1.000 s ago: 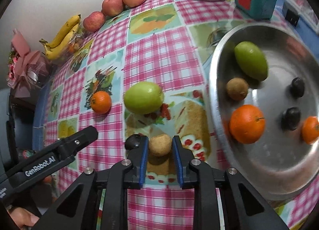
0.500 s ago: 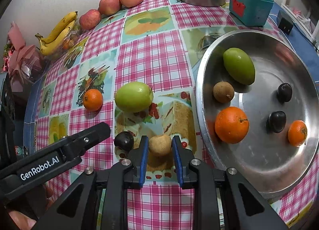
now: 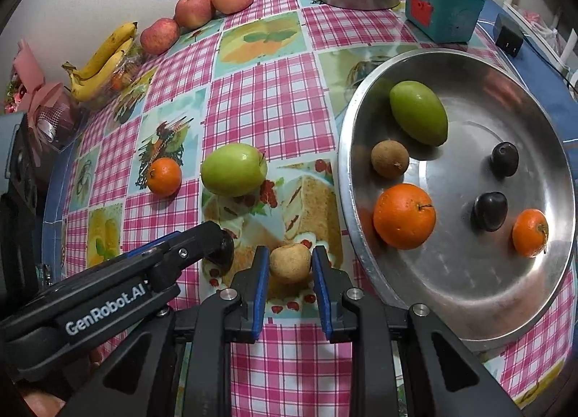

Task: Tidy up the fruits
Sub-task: 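Close the left tool on the black plum while the right tool holds the beige fruit, then carry the beige fruit and black plum over the steel bowl, then lower both tools into the bowl and open them to release the fruits, then lift both open tools out of the bowl and move toward the cloth, then position the left tool over the tangerine and the right tool over the green apple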

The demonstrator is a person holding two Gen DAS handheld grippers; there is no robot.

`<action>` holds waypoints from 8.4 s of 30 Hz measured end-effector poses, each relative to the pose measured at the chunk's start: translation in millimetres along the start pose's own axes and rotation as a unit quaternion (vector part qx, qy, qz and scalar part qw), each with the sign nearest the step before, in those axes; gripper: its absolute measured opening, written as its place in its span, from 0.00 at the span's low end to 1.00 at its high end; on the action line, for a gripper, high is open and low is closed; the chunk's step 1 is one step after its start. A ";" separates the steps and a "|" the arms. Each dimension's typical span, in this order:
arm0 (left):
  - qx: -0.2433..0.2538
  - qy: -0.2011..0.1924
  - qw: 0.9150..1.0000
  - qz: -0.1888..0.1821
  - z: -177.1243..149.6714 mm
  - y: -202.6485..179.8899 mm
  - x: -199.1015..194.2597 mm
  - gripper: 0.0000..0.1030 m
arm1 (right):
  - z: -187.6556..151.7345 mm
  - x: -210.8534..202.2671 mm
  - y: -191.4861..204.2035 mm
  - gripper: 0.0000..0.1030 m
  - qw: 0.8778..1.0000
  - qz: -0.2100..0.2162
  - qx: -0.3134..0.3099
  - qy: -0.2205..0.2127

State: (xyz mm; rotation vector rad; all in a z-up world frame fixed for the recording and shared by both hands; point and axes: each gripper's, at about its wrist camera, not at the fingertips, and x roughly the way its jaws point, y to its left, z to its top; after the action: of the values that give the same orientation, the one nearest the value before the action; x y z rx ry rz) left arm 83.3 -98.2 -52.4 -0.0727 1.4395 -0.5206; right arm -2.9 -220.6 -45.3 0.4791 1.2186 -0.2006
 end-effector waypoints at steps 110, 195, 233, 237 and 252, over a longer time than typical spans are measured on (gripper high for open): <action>0.198 -0.100 0.975 -0.002 -9.0 -159.5 24.3 0.25 | 32.4 -47.3 -149.9 0.25 0.983 -0.069 0.136 -0.098; 0.056 -0.092 0.982 0.154 2.3 -53.8 -18.5 1.00 | 19.5 -40.2 -102.1 0.79 0.987 -0.126 0.078 -0.065; 0.003 -0.179 0.968 0.177 28.0 30.1 -78.1 1.00 | 26.2 -46.2 -88.6 0.97 0.987 -0.089 0.079 -0.111; -0.014 -0.175 0.970 0.171 30.9 53.4 -84.1 1.00 | 30.5 -45.5 -77.1 0.97 0.988 -0.074 0.072 -0.111; -0.078 -0.160 0.971 0.160 33.0 108.0 -91.9 1.00 | 36.1 -24.5 5.9 0.97 0.994 -0.046 -0.003 -0.095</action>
State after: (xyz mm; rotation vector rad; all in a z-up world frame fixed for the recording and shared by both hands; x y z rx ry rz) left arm 143.0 24.1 -0.9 -0.0453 1.1442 -0.1216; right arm 21.8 -234.4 -11.6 0.3890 1.0548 -0.3151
